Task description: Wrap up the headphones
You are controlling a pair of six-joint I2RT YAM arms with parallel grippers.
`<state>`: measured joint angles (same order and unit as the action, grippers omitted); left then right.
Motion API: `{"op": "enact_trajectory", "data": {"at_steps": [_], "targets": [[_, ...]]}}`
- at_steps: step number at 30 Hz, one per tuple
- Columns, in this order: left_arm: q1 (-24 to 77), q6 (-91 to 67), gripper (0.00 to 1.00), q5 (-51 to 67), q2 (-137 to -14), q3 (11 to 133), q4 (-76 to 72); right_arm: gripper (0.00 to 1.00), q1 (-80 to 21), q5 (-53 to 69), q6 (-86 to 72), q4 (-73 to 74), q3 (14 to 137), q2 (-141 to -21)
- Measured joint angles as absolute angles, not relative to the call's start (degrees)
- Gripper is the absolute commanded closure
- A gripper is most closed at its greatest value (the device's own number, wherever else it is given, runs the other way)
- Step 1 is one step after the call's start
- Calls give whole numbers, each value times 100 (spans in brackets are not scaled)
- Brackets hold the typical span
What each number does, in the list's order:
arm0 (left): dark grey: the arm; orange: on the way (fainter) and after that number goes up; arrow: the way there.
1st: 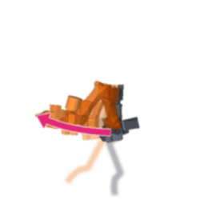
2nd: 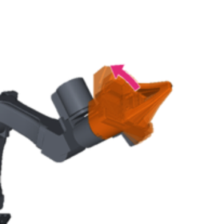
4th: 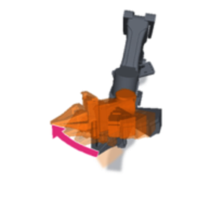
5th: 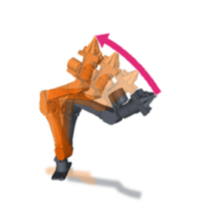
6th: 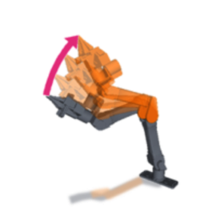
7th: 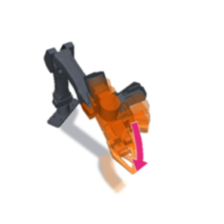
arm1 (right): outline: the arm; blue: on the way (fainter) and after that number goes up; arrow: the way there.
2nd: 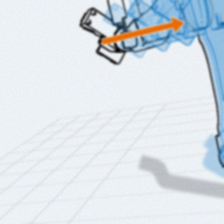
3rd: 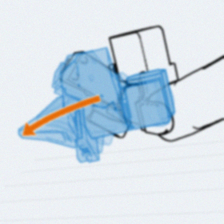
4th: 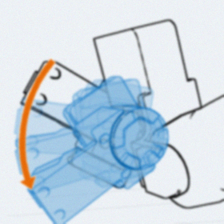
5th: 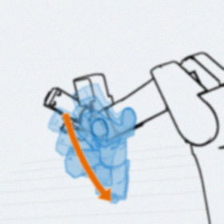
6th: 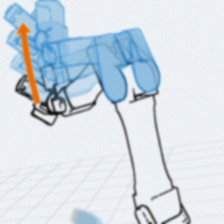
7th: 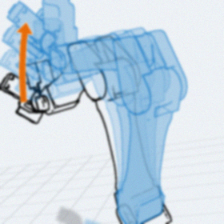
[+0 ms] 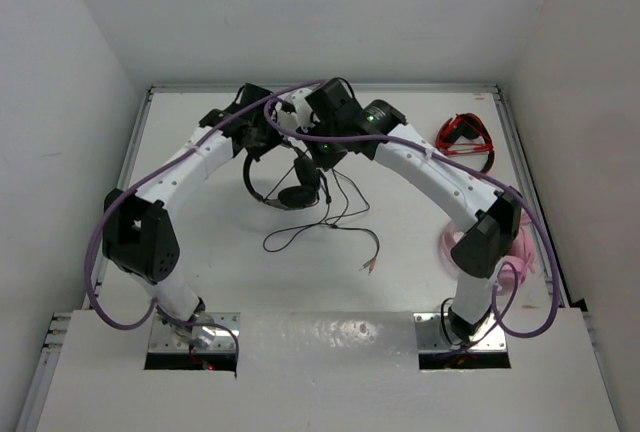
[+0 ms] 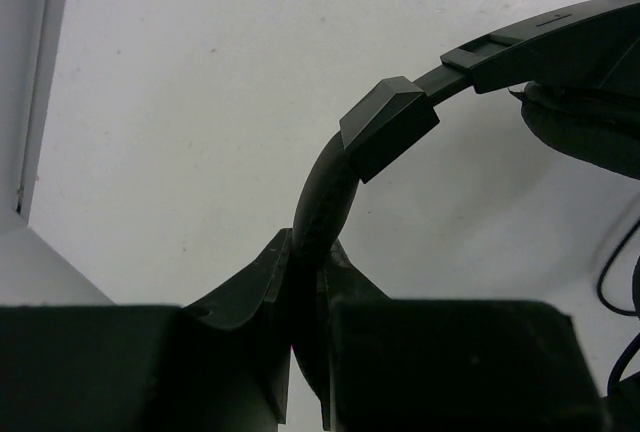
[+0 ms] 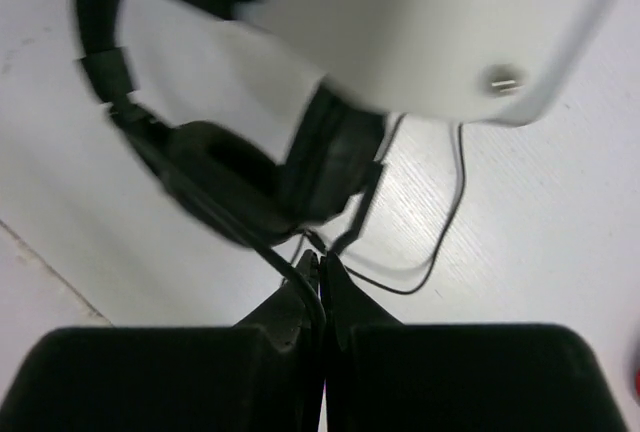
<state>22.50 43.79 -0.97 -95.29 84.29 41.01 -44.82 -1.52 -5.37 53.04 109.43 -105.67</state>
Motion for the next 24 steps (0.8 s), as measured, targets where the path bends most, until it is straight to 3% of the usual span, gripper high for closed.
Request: {"op": "enact_trajectory", "data": {"at_steps": [12, 24], "targets": [[2543, 4091, 100, 775, -9426, 8925, 5004, 100, -3795, 5, 108, 3747, 9758, -10033], [2552, 3129, 100, 1164, -9461, 9338, 5653, 100, -3420, 1575, 150, 1374, 8171, -9531]]}}
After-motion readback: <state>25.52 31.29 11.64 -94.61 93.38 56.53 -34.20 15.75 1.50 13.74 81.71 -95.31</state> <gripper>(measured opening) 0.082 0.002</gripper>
